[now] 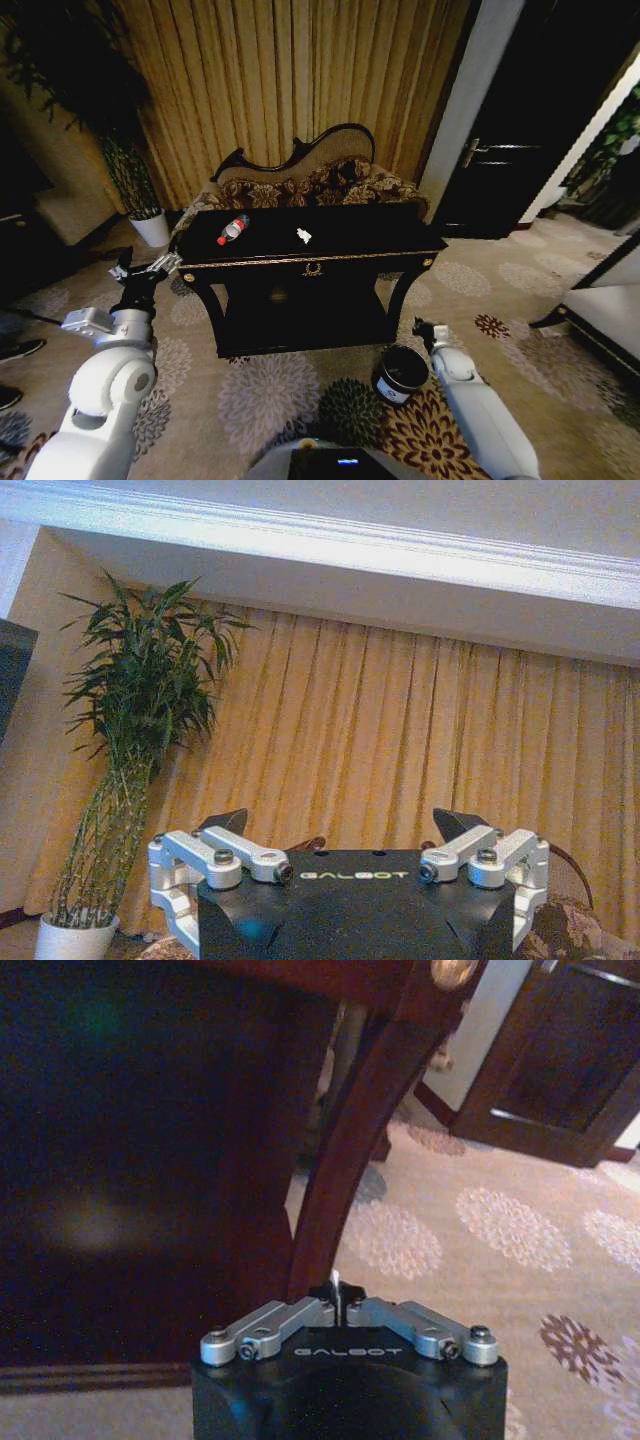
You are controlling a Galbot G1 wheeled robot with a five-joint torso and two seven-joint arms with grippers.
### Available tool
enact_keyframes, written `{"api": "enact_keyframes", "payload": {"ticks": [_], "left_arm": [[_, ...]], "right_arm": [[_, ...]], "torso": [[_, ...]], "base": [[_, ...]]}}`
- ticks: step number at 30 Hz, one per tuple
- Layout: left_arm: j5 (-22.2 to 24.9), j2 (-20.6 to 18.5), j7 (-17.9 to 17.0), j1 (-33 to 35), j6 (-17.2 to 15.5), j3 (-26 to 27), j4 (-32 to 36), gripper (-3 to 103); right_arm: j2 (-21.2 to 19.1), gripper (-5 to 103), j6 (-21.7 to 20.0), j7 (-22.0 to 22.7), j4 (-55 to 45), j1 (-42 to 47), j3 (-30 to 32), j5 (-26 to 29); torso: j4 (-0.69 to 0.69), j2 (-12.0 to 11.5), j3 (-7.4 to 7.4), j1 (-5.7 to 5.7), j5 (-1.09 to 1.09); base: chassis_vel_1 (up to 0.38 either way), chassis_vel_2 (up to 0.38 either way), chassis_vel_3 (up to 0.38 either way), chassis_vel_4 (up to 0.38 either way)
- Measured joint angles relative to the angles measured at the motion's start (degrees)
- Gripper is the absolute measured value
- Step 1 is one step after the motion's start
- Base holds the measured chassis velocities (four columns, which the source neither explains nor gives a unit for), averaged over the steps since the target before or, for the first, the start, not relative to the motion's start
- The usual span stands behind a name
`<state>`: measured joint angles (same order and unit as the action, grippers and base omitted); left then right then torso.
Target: Move to the front of the table and place the trash on the table into the trash bin.
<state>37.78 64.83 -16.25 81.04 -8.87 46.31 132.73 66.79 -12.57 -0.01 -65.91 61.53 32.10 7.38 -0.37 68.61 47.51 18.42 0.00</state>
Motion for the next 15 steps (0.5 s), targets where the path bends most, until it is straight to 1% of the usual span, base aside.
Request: {"api": "enact_keyframes", "payload": {"ticks": [1, 2, 3, 4, 6, 7, 10, 11, 13, 14, 15], "left_arm": [[0.0, 0.0, 0.0, 0.0, 0.0, 0.0, 0.0, 100], [0.1, 0.0, 0.2, 0.0, 0.1, 0.1, 0.0, 100], [0.2, 0.0, 0.3, 0.0, 0.2, 0.3, -0.1, 100], [0.2, 0.0, 0.3, 0.0, 0.2, 0.3, -0.1, 100], [0.3, -0.1, 0.5, 0.0, 0.2, 0.3, -0.4, 100], [0.3, -0.1, 0.5, 0.0, 0.2, 0.3, -0.4, 100], [0.3, -0.2, 0.6, -0.1, 0.3, 0.3, -0.7, 100], [0.3, -0.2, 0.6, -0.1, 0.3, 0.3, -0.7, 100], [0.3, -0.2, 0.9, -0.2, 0.3, 0.2, -0.8, 100], [0.3, -0.2, 0.9, -0.2, 0.3, 0.2, -0.8, 100], [0.3, -0.3, 0.9, -0.3, 0.3, 0.1, -0.9, 100]], "right_arm": [[0.0, 1, 0.0, 0.0, 0.0, 0.0, 0.0, 0.0], [0.3, -3, 0.1, 0.0, 1.3, -0.5, 0.0, -0.7], [0.7, 2, 0.1, 0.0, 2.1, -0.8, 0.0, -1.3], [0.7, 2, 0.1, 0.0, 2.1, -0.8, 0.0, -1.3], [1.2, 10, 0.1, 0.0, 2.7, -1.1, -0.1, -2.0], [1.2, 10, 0.1, 0.0, 2.7, -1.1, -0.1, -2.0], [1.7, 27, 0.1, 0.0, 2.2, -1.1, -0.3, -2.5], [1.7, 27, 0.1, 0.0, 2.2, -1.1, -0.3, -2.5], [2.1, 37, 0.0, 0.0, 1.6, -1.0, -0.3, -2.7], [2.1, 37, 0.0, 0.0, 1.6, -1.0, -0.3, -2.7], [2.3, 42, 0.0, 0.0, 1.5, -1.1, -0.3, -2.8]], "torso": [[0.0, 0.0, 0.0, 0.0, 0.0], [0.01, 0.0, 0.0, 0.01, -0.01], [0.01, 0.0, 0.0, 0.01, -0.01], [0.01, 0.0, 0.0, 0.01, -0.01], [-0.01, 0.0, 0.0, 0.01, -0.02], [-0.01, 0.0, 0.0, 0.01, -0.02], [-0.01, 0.0, 0.0, 0.01, -0.01], [-0.01, 0.0, 0.0, 0.01, -0.01], [-0.01, 0.0, 0.0, 0.01, -0.02], [-0.01, 0.0, 0.0, 0.01, -0.02], [-0.01, 0.0, 0.0, 0.01, -0.01]], "base": [[0.0, 0.0, 0.0, 0.0], [0.0, 0.0, 0.0, 0.0], [0.0, 0.0, 0.0, 0.0], [0.0, 0.0, 0.0, 0.0], [0.0, 0.0, 0.0, 0.0], [0.0, 0.0, 0.0, 0.0], [0.0, 0.0, 0.0, 0.0], [0.0, 0.0, 0.0, 0.0], [0.0, 0.0, 0.0, 0.0], [0.0, 0.0, 0.0, 0.0], [0.0, 0.0, 0.0, 0.0]]}}
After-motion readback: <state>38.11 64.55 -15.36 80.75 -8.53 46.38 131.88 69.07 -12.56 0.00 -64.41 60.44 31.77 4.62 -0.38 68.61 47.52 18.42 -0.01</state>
